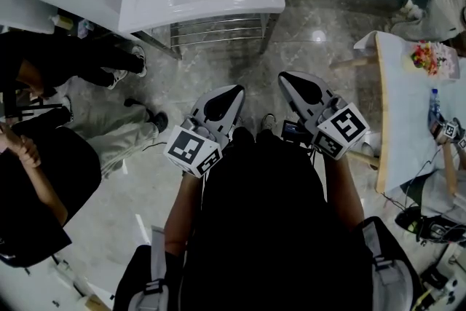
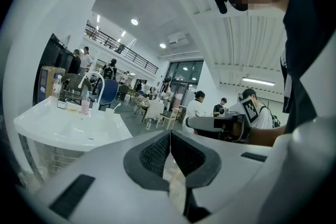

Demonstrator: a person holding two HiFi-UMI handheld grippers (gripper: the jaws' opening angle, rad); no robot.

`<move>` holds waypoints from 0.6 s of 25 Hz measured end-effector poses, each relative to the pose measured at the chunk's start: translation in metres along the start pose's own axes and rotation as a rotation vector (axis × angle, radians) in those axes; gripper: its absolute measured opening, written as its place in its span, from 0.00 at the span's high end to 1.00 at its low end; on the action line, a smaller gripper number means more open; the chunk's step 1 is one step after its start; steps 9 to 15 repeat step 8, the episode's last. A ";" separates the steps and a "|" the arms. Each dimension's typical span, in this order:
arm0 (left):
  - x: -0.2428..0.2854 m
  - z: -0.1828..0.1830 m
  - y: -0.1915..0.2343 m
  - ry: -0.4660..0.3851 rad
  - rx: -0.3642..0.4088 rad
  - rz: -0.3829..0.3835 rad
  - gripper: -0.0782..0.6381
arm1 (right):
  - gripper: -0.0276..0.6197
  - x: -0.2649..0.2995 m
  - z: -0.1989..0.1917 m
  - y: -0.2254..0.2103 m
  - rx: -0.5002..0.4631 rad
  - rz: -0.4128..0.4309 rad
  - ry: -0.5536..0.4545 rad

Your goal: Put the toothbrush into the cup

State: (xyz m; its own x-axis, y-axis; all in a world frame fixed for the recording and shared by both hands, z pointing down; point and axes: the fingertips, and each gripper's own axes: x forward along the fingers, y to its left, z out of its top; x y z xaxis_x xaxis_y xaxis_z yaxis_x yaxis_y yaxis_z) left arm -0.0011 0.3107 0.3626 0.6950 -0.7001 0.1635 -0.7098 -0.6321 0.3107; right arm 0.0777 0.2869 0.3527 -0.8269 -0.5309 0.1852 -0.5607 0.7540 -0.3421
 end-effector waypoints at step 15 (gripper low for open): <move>-0.012 0.004 0.018 -0.009 0.000 0.012 0.87 | 0.94 0.011 0.007 0.002 -0.015 -0.009 -0.012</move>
